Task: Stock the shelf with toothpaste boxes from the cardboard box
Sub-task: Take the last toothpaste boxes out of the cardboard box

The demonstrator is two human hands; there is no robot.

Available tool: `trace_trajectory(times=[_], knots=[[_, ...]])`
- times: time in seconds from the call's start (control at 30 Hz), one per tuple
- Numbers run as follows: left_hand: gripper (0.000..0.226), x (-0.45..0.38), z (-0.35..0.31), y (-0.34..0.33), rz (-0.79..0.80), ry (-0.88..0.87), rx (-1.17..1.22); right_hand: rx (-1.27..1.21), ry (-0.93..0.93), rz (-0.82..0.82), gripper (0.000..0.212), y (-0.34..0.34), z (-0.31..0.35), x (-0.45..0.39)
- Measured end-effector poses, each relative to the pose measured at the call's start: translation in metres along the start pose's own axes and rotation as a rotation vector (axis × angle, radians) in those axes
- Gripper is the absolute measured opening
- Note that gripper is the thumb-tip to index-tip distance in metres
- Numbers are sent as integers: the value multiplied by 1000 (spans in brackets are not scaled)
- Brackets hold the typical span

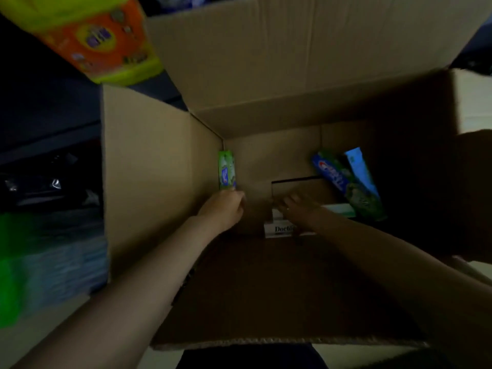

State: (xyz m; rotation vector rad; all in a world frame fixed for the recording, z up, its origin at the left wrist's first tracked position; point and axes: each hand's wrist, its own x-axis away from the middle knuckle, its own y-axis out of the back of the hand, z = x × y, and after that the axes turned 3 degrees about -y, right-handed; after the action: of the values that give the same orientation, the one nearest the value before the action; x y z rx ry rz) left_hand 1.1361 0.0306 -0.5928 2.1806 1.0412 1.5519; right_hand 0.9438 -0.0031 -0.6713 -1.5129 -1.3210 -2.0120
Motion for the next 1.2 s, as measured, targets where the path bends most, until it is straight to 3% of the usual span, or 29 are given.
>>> trace_trajectory(times=[0.13,0.27,0.37,0.5,0.6,0.7,0.77,0.87,0.93,1.0,1.1,1.2], knots=[[25,-9,0,-7,-49,-14,74,119,61,-23,104,5,-4,-20],[26,-11,1,-11,-36,-29,57,-163,-45,-63,98,26,-32,-22],[26,-13,3,-10,-48,-24,66,-236,9,-97,94,24,-29,-22],[24,-17,8,-11,-44,-19,69,-13,74,-34,104,2,-4,-22],[22,-21,14,-14,-63,-19,79,74,43,-55,94,-7,8,-27],[23,-20,19,-14,-58,-15,78,-61,8,-56,76,7,1,-21],[30,-13,16,-6,-9,-22,90,-226,18,-61,78,31,-13,-4],[69,9,-7,29,81,-18,295,-504,45,-81,88,88,-31,46],[84,32,-32,69,71,-71,503,-614,95,-80,83,136,-36,94],[76,62,-56,116,39,-108,672,-742,155,-95,74,184,-38,154],[55,121,-86,197,80,-182,921,-893,179,-195,79,245,-39,250],[52,180,-115,265,32,-282,978,-1001,159,-371,86,288,-42,330]])
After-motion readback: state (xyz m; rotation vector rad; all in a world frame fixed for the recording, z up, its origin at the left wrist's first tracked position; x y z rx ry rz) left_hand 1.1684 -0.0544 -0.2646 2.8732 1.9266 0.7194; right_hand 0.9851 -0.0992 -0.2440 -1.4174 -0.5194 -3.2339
